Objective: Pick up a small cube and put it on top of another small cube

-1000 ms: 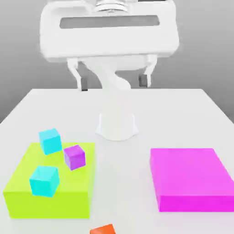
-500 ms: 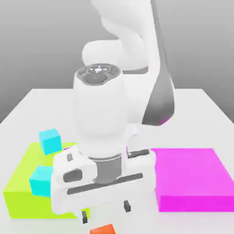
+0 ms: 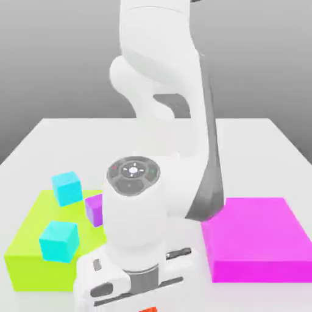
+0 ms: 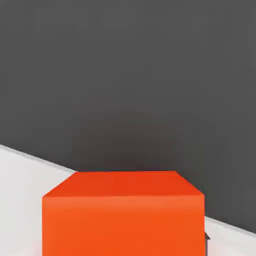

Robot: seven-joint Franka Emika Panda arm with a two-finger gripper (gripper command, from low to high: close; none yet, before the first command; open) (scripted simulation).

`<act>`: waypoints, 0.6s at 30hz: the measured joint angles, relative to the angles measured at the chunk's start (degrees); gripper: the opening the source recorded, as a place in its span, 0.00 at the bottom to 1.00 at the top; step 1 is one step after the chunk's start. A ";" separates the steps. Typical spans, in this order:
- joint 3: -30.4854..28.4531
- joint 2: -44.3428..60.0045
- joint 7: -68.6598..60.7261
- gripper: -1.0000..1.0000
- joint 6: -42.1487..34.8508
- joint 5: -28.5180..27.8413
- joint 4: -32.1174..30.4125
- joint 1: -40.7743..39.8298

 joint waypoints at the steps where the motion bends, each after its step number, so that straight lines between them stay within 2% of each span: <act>1: -0.65 -1.97 1.00 0.00 -1.47 -0.04 -0.53 -0.13; 6: -5.26 -11.98 9.64 0.00 -8.37 -0.80 -3.75 -1.95; 13: -8.75 -26.31 25.61 0.00 -17.45 -6.37 -8.47 -9.53; 15: -8.92 -27.08 27.89 0.00 -16.75 -6.86 -9.87 -10.32; 17: -9.08 -24.54 27.71 0.00 -12.85 -5.99 -11.32 -10.23; 18: -9.31 -23.00 27.40 1.00 -10.67 -5.45 -12.01 -10.00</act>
